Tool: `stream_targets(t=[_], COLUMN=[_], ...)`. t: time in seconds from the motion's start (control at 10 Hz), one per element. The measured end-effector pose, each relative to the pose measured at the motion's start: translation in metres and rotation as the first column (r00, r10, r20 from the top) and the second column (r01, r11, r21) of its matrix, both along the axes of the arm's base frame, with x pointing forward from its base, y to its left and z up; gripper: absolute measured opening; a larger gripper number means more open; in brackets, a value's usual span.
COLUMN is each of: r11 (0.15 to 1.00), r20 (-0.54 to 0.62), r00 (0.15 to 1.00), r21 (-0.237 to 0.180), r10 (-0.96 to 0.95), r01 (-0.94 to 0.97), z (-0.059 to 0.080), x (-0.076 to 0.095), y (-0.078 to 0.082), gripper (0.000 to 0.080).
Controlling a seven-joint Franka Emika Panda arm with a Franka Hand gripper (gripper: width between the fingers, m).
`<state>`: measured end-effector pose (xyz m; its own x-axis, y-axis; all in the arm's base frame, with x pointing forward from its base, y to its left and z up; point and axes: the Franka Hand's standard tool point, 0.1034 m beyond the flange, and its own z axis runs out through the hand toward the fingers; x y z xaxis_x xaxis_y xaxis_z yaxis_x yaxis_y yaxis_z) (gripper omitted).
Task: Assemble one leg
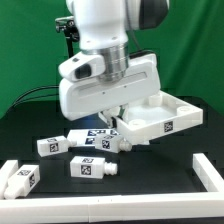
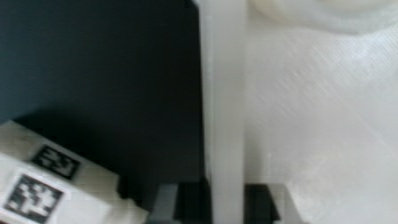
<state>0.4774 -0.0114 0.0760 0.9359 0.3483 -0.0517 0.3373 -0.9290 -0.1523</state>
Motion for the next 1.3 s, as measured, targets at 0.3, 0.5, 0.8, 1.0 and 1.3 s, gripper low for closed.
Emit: stream_targets(t=[0.3,0.5,0.8,1.0,1.3], r11=[1.0,0.995,0.97,0.973,0.966], r20=[-0.006,-0.017,-0.044,-0.043,-0.061], r00=[1.0,0.995,0.969,0.972,0.965], r21=[0.001,-0.005,0.02,0.019,0.014], r10=[0.003,-0.096,-0.242,-0.231,-0.257], r01=[-0.003,0.096,0.243,0.232,0.258], z=[-0.002,-0.008,-0.018,-0.018,-0.022], x=[-0.002,0.01,0.048,0.044,0.047], y=[0.001,-0.011,-0.035,-0.029,-0.022], gripper=[0.0054,0.0054,0.0054,0.0054,0.0054])
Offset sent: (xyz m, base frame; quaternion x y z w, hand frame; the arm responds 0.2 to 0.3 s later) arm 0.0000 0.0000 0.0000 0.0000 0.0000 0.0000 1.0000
